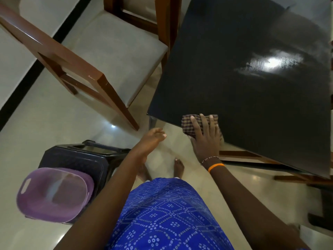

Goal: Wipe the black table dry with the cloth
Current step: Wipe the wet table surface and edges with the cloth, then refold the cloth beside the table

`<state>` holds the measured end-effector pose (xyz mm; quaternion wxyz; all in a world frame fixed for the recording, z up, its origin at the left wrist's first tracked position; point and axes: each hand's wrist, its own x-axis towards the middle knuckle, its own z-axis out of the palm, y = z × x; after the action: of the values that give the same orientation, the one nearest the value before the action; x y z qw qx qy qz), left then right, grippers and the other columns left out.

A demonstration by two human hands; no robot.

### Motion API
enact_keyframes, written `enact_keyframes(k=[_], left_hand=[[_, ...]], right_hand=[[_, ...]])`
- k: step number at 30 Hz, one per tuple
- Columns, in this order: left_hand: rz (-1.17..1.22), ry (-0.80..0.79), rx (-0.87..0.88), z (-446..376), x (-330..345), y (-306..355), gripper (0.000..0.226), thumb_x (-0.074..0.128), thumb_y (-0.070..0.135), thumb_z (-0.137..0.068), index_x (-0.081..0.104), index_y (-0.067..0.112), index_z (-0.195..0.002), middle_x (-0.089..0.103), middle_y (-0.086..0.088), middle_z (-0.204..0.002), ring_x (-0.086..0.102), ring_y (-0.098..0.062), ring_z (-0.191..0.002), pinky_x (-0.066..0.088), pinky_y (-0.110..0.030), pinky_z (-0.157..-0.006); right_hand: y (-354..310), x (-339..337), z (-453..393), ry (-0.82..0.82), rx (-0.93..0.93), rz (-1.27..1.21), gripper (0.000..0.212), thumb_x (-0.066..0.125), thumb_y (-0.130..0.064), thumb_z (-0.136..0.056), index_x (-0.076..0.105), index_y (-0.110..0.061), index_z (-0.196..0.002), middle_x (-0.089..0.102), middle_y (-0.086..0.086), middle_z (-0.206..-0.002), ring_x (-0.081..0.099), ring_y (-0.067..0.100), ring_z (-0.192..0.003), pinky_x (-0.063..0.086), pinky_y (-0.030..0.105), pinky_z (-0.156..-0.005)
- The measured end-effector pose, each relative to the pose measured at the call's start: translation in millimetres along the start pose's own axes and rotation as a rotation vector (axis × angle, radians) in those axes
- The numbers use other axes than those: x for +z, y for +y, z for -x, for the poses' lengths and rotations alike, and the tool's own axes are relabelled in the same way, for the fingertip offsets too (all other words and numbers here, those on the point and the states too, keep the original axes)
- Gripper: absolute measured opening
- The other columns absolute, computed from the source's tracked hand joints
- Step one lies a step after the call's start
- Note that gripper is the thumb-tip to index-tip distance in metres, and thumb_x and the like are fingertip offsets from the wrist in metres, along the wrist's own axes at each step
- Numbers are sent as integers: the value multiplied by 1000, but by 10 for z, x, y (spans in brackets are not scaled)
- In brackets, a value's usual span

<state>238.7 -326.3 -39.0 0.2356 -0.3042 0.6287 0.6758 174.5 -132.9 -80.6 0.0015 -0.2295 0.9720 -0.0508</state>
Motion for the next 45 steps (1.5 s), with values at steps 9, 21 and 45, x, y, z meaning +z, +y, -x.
enact_keyframes(k=[9,21,45], left_hand=[[71,66,33,-117,-495,-71,58,46,17,-94,19,23,-145,35,-1,-148,36,-18,-132,35,-34,-100],[240,258,111,18,-1139,6,43,50,17,-92,41,19,-134,51,1,-129,46,-12,-116,36,-33,-100],[334,985,222,250,-2351,830,21,53,20,-89,61,13,-106,63,-2,-93,59,-10,-80,44,-23,-56]], right_hand=[[-1094,138,-482,28,-79,-52,58,48,-12,-80,46,-23,-137,47,15,-142,39,41,-133,34,59,-104],[-1933,163,-913,-186,-308,-396,48,49,-9,-88,49,-22,-134,51,7,-137,35,29,-136,22,45,-109],[-3054,-120,-2310,-908,-338,-1295,49,37,-29,-100,24,-19,-147,30,2,-152,30,15,-138,30,27,-105]])
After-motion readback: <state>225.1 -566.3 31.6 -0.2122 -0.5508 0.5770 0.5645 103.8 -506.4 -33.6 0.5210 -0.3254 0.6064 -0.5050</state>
